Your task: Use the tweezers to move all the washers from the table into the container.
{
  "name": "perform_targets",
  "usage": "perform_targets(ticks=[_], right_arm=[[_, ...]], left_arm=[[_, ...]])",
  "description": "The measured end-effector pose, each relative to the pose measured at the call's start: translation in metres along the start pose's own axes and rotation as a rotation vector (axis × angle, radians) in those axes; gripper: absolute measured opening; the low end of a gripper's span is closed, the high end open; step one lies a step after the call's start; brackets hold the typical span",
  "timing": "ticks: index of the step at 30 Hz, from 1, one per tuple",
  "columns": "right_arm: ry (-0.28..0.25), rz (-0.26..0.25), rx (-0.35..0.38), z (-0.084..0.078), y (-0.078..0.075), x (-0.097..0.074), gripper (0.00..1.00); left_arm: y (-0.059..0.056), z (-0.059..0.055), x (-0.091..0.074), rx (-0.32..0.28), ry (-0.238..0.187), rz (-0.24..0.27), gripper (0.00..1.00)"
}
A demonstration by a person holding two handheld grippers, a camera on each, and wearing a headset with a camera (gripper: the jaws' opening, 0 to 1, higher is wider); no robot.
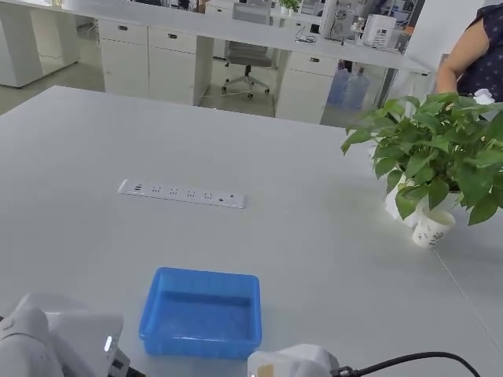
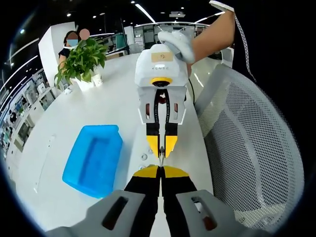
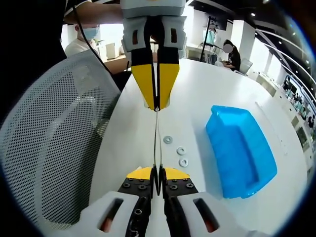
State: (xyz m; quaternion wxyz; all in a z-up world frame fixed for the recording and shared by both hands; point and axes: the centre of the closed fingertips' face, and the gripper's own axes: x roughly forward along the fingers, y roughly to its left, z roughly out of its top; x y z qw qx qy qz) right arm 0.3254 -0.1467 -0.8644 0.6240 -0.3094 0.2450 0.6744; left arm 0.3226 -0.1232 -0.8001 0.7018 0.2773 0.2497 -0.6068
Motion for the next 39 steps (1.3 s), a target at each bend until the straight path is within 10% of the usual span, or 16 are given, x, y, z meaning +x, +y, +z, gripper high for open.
perform_targets(ticks=[39], right_arm=[[-0.048,-0.031,0.048,-0.004,-0.001,-0.005,0.11]], left_arm=[[0.003,0.048,0.018,0.019,-0.123,-0.042,0.03]])
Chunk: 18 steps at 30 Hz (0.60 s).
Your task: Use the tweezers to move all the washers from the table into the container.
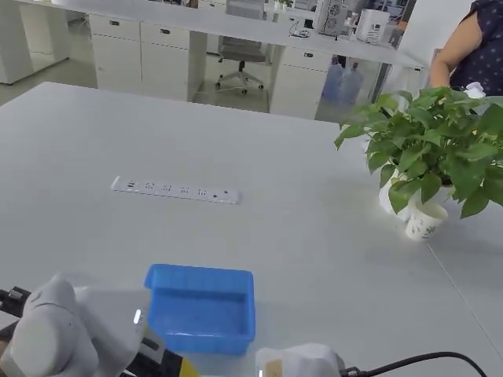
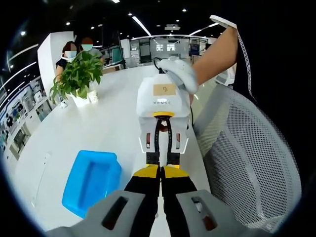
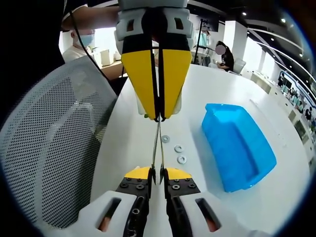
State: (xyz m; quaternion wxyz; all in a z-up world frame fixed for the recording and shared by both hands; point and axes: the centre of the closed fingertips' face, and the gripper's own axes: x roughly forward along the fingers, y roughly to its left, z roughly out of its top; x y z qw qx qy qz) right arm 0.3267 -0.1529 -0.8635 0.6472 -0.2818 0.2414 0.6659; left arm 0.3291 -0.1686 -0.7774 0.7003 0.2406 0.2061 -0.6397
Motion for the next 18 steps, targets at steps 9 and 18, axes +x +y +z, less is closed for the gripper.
perform_targets(ticks=[9,18], right_arm=[[0.009,-0.008,-0.013,-0.002,-0.001,-0.004,0.11],[-0.009,-0.024,0.006,-0.004,0.000,-0.007,0.08]], left_arm=[[0.000,0.008,0.007,0.013,-0.014,-0.013,0.03],[-0.002,0.014,0.013,0.021,-0.042,-0.041,0.04]])
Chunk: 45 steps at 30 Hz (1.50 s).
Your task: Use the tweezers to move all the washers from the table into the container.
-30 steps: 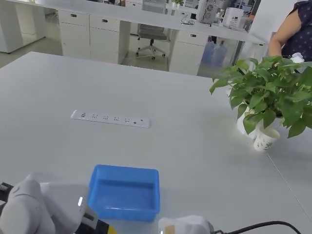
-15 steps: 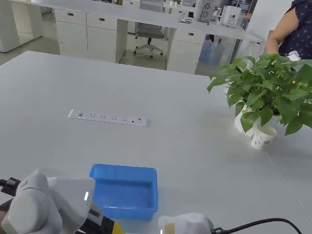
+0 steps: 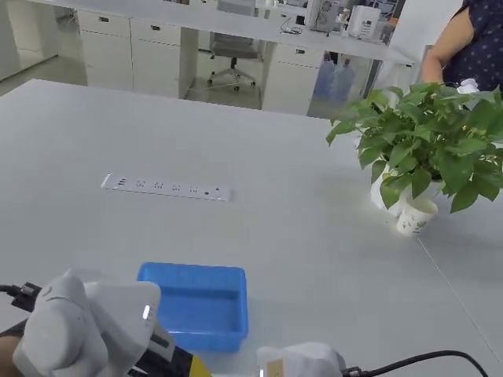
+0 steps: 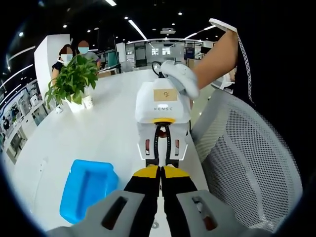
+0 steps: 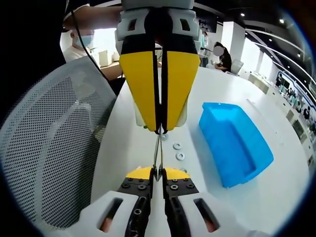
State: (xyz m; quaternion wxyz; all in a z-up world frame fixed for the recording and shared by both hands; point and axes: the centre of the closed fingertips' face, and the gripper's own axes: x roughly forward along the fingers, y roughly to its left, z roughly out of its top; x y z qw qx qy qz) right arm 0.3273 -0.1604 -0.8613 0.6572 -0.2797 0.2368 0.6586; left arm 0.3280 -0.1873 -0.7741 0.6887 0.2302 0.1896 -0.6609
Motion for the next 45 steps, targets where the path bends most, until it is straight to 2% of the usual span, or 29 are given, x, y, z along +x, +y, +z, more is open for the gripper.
perform_targets(ticks=[7,17,23,39,45], right_arm=[[0.003,-0.001,0.006,-0.0008,-0.0004,-0.0009,0.08],[0.002,0.000,0.009,-0.0001,0.0000,0.0004,0.08],[0.000,-0.001,0.016,-0.0008,-0.0006,-0.0002,0.08],[-0.003,0.003,0.025,-0.0011,-0.0004,-0.0001,0.08],[0.003,0.001,0.020,-0.0008,-0.0016,-0.0004,0.10]], left_arm=[[0.0012,0.0012,0.0034,0.034,-0.001,-0.005,0.05],[0.0009,-0.0035,0.0015,0.033,0.005,0.001,0.07],[0.0000,-0.0014,0.0014,0.046,-0.020,0.006,0.05],[0.0015,-0.0058,0.0032,0.010,-0.051,0.005,0.05],[0.0021,-0.0057,0.0023,-0.011,-0.046,0.006,0.04]])
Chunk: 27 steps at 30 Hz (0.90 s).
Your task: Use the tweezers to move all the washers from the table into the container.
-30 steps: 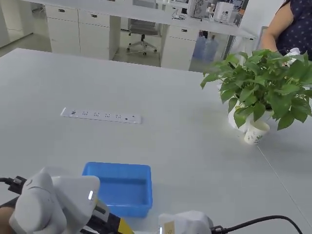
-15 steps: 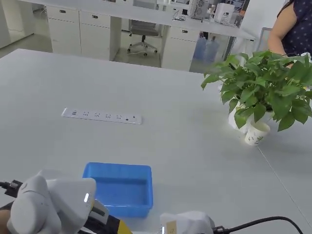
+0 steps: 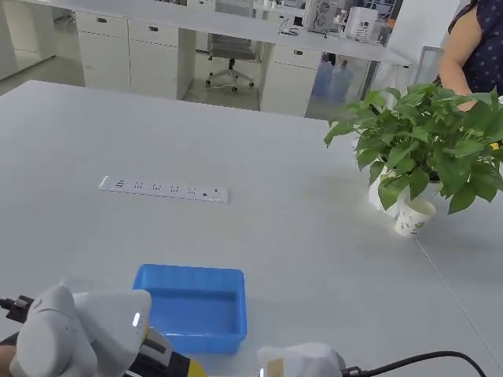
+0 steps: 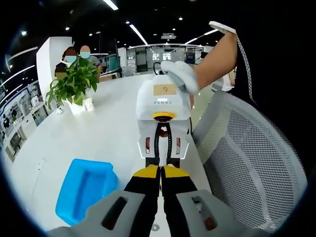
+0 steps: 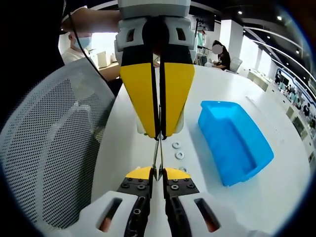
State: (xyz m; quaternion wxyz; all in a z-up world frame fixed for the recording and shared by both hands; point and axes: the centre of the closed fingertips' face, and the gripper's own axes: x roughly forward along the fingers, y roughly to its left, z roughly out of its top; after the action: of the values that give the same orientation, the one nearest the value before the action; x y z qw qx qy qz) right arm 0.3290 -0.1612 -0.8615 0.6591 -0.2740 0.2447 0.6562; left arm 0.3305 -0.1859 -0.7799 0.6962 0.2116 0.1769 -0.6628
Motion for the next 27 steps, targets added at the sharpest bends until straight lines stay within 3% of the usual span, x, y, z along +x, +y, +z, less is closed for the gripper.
perform_targets(ticks=[13,27], right_arm=[[-0.012,-0.009,-0.008,0.007,-0.006,-0.004,0.11],[-0.025,-0.031,-0.003,0.009,-0.012,-0.004,0.11]], left_arm=[[0.006,0.006,-0.004,-0.004,0.020,-0.016,0.03],[0.011,0.011,-0.006,0.012,-0.003,-0.056,0.03]])
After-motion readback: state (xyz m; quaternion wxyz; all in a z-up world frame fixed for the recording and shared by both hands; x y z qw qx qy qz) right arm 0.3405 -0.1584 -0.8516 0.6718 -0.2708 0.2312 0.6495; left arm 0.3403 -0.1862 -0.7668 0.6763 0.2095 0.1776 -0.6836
